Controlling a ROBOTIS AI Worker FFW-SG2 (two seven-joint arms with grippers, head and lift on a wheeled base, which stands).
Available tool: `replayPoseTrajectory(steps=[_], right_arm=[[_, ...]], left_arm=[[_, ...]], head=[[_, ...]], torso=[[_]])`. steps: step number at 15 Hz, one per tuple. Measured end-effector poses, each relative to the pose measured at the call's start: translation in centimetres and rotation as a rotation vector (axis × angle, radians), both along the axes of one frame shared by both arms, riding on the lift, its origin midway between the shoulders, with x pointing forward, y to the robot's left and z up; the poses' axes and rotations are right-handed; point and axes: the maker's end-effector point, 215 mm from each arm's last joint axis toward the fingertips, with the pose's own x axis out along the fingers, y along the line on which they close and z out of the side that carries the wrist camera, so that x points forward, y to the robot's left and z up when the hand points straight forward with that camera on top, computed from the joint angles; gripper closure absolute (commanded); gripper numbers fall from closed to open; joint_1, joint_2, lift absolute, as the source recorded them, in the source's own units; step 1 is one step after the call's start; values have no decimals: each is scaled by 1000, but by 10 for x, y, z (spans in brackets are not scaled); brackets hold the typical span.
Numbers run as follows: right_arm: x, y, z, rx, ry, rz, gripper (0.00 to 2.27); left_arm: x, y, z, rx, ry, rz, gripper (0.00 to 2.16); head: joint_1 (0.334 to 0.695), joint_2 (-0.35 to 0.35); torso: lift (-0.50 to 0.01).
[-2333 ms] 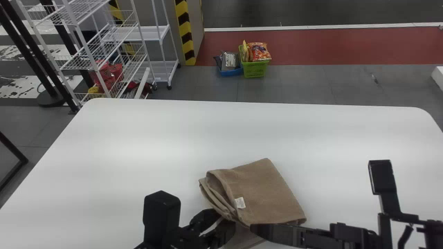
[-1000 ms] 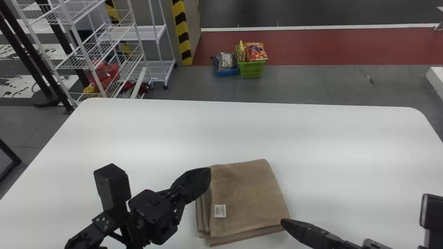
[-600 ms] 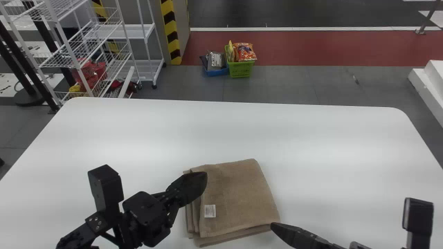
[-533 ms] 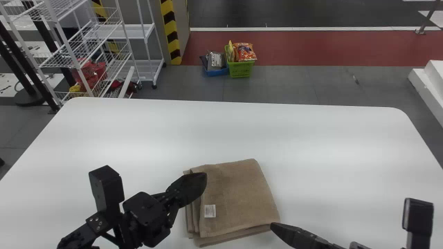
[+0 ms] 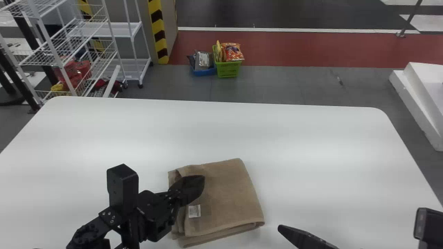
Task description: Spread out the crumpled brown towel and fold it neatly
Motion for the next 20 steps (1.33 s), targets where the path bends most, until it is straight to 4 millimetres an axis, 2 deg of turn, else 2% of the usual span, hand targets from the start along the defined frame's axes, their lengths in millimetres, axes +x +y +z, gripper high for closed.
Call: replayPoseTrajectory(steps=[3,7,13,16,20], right_arm=[[-3,-11,6,13,3,-11,1895],[0,-16,9,15,2,-18,1895],[7,-15,13,20,9,-8,1895],[11,-14,7,9,31,-5,1899],[22,-13,-5,-6,33,-15,1895]], left_arm=[[12,0,-8,46,-23,25,2135],[15,15,-19,150,-41,91,2135],[-4,40,-39,260,-16,183,2135],[-16,54,-41,280,12,224,2135],[-44,76,-39,281,92,289,2135]], head=[[695,-58],[695,-46],[695,-6],[695,18],[695,58]], torso=[[-126],[-126],[-126],[-126],[-126]])
